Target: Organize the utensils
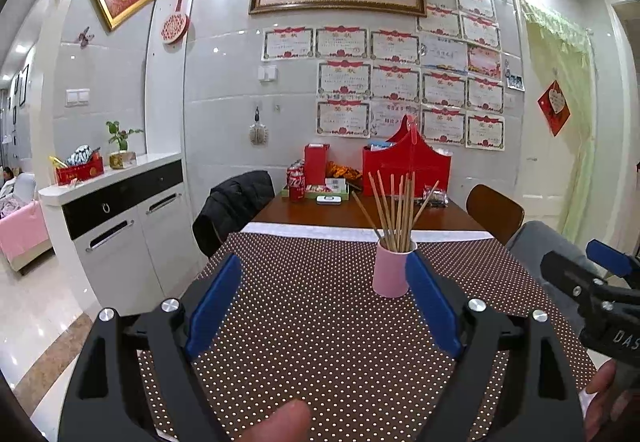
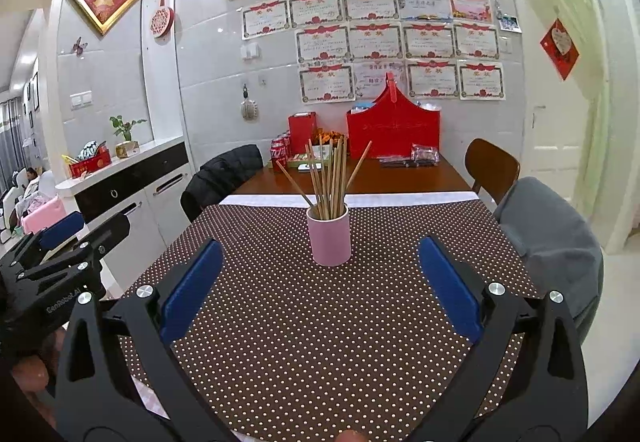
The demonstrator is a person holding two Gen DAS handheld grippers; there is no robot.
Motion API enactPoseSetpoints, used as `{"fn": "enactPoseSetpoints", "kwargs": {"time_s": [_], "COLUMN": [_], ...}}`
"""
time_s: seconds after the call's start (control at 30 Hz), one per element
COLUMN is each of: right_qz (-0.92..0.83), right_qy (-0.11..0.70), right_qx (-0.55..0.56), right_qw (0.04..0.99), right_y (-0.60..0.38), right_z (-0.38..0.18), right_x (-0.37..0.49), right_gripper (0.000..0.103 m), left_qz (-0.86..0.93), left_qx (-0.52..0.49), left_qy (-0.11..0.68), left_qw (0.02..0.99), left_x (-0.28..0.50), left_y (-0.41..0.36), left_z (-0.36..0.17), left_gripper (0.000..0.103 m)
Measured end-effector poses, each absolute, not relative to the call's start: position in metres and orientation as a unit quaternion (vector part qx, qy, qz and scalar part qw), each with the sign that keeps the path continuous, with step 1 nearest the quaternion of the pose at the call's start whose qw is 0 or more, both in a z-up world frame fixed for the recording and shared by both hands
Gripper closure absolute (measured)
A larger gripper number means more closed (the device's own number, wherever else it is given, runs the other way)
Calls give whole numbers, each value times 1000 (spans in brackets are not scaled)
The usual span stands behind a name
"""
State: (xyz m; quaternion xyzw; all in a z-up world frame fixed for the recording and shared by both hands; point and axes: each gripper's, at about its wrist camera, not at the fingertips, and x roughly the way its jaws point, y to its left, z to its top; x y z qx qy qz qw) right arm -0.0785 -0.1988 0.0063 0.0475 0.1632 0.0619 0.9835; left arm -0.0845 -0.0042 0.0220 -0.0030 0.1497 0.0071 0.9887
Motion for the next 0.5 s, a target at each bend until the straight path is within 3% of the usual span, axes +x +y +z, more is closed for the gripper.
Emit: {"fn": "enactPoseSetpoints", "kwargs": {"time_s": [0.5], "right_qz": [61], "right_qy": [151], "right_qx": [32], "right_qw": [986], "right_y": [-189], "right_z": [11], "right_x": [-88], "right_gripper": [6], "left_qz": [14], "left_qx": [1], "left_qy": [137], "left_qw": [990], "left_x": [-95], "left_y": [-7], "left_z": [31], "left_gripper": [20]}}
